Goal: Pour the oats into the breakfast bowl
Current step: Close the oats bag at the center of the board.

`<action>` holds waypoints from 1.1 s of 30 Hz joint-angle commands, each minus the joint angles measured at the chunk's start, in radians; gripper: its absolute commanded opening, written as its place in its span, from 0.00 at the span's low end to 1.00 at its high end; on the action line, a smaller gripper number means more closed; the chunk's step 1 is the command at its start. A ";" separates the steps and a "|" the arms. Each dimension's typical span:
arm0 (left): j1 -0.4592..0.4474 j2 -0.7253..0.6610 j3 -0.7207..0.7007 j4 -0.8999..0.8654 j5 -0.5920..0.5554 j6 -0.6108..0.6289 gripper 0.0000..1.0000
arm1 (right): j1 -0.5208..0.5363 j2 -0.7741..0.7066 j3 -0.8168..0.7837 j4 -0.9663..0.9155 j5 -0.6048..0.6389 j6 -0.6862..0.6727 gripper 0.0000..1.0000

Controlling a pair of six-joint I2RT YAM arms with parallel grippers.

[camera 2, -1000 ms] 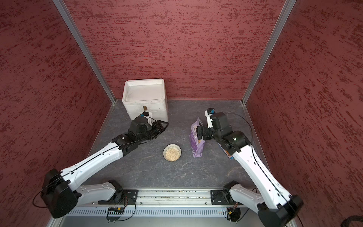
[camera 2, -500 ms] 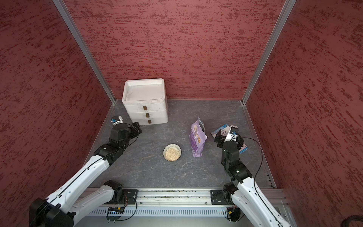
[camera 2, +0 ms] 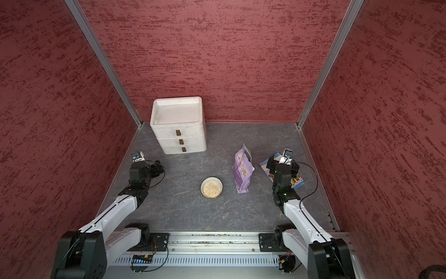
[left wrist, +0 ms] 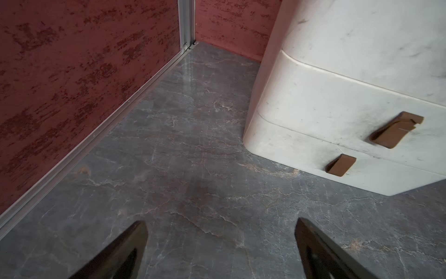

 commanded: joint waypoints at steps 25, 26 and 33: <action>0.030 0.215 0.134 0.197 0.237 0.114 1.00 | -0.015 -0.117 0.181 -0.371 -0.151 0.064 0.98; 0.005 0.192 0.175 0.136 0.170 0.085 1.00 | -0.015 -0.129 0.235 -0.450 -0.162 0.078 0.98; 0.064 0.088 0.395 -0.330 0.322 -0.155 1.00 | -0.015 -0.051 0.755 -1.137 -0.497 0.102 0.99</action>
